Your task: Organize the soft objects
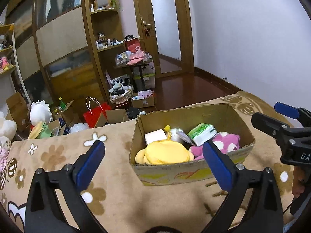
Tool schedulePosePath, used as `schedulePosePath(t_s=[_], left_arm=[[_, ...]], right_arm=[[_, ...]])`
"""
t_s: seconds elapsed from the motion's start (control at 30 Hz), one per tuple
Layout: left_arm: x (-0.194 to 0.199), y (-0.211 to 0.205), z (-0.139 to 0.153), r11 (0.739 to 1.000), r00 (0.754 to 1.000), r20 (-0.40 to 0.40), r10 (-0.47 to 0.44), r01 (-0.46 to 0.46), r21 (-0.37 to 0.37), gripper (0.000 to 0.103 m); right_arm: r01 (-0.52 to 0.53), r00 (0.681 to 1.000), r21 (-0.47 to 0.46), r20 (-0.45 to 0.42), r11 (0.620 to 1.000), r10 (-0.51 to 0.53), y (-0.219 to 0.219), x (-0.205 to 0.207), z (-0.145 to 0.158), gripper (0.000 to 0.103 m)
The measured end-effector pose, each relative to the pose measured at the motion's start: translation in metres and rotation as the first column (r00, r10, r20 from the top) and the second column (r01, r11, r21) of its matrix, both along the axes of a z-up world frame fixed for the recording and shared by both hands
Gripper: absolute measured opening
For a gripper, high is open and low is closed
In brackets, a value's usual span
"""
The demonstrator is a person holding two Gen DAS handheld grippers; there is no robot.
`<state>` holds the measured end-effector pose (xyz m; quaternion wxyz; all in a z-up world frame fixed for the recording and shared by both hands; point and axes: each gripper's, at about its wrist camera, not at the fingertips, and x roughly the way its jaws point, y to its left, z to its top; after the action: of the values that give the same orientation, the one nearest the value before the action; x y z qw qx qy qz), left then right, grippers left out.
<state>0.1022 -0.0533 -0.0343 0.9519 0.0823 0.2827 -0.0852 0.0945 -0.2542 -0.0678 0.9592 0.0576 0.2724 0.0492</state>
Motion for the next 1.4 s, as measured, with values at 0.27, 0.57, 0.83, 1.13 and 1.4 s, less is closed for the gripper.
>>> schedulePosePath(t_s=[0.27, 0.57, 0.83, 1.13, 1.4], left_arm=[[-0.031, 0.007, 0.017, 1.0, 1.0, 0.027, 0.002, -0.002, 0.008, 0.1], [-0.063, 0.016, 0.021, 1.0, 0.999, 0.034, 0.005, -0.006, 0.021, 0.1], [-0.081, 0.027, 0.025, 0.999, 0.997, 0.068, 0.048, -0.048, 0.008, 0.1], [-0.082, 0.03, 0.02, 0.998, 0.996, 0.065, 0.057, -0.056, -0.013, 0.1], [-0.079, 0.026, 0.014, 0.999, 0.997, 0.066, 0.049, -0.049, -0.004, 0.1]], right_arm=[[0.003, 1.0, -0.06, 0.029, 0.998, -0.001, 0.004, -0.038, 0.023, 0.103], [0.026, 0.996, -0.078, 0.086, 0.997, -0.02, 0.002, -0.078, 0.042, 0.103], [0.034, 0.996, -0.091, 0.081, 0.995, -0.027, 0.0, -0.1, 0.029, 0.103], [0.029, 0.996, -0.096, 0.091, 0.995, -0.02, 0.002, -0.104, 0.018, 0.103], [0.031, 0.996, -0.082, 0.085, 0.996, -0.024, -0.001, -0.099, 0.016, 0.103]])
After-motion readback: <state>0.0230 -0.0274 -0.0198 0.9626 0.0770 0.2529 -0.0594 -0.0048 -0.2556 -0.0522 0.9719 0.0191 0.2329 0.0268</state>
